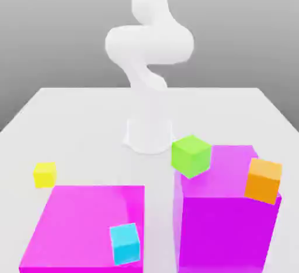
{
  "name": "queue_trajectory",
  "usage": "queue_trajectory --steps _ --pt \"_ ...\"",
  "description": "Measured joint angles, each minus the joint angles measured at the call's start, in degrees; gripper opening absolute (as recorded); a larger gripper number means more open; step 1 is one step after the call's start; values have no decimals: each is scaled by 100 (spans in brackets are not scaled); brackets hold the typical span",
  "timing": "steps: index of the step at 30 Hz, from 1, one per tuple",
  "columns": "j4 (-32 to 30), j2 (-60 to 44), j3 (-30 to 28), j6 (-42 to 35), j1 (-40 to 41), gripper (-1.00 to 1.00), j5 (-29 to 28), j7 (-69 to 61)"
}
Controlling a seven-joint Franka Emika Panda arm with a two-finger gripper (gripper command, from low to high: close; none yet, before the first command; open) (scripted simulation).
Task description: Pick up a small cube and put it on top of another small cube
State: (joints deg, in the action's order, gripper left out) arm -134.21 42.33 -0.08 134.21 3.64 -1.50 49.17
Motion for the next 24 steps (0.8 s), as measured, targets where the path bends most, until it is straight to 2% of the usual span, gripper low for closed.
queue_trajectory --steps 15,24 --pt "-1452 -2115 -508 1442 2060 0 -728 1870" --pt "-2320 -3352 -1158 2325 3008 0 -716 2653"
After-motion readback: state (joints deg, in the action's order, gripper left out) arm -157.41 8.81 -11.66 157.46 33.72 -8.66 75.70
